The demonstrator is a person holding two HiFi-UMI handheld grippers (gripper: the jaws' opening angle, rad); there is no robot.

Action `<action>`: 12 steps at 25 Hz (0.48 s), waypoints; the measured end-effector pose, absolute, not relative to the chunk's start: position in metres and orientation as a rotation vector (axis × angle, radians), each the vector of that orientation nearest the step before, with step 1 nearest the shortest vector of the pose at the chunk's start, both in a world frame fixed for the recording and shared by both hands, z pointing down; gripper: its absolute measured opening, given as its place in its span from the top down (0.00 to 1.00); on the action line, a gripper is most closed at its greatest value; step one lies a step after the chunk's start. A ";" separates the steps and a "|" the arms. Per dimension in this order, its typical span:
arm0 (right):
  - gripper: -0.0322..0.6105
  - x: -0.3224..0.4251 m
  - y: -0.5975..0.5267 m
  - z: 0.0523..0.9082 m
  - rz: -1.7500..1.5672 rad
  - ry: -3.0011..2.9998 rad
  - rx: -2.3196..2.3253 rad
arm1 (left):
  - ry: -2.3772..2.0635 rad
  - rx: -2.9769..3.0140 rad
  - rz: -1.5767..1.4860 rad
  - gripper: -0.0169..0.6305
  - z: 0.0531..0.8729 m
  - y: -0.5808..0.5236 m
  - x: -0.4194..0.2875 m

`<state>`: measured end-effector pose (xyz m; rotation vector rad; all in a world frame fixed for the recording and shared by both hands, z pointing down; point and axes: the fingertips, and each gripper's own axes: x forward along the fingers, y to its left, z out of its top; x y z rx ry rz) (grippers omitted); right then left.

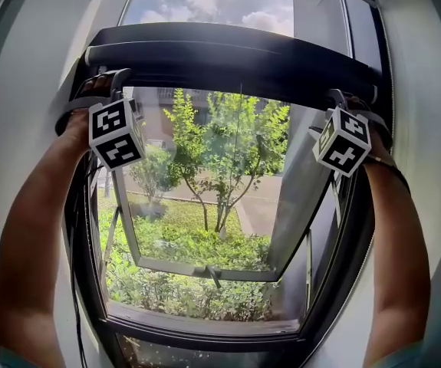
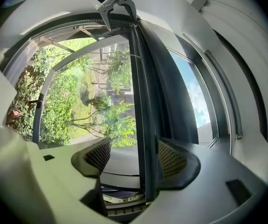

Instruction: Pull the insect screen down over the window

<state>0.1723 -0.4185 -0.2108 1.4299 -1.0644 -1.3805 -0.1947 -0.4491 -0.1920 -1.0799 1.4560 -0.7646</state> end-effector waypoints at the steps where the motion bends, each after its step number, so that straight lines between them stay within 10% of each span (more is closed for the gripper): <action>1: 0.49 0.173 -0.419 -0.211 -1.377 -1.056 1.427 | 1.460 -1.082 -0.764 0.34 -0.194 -0.451 -0.196; 12: 0.49 0.176 -0.426 -0.215 -1.352 -1.024 1.387 | 1.454 -1.052 -0.845 0.33 -0.206 -0.473 -0.196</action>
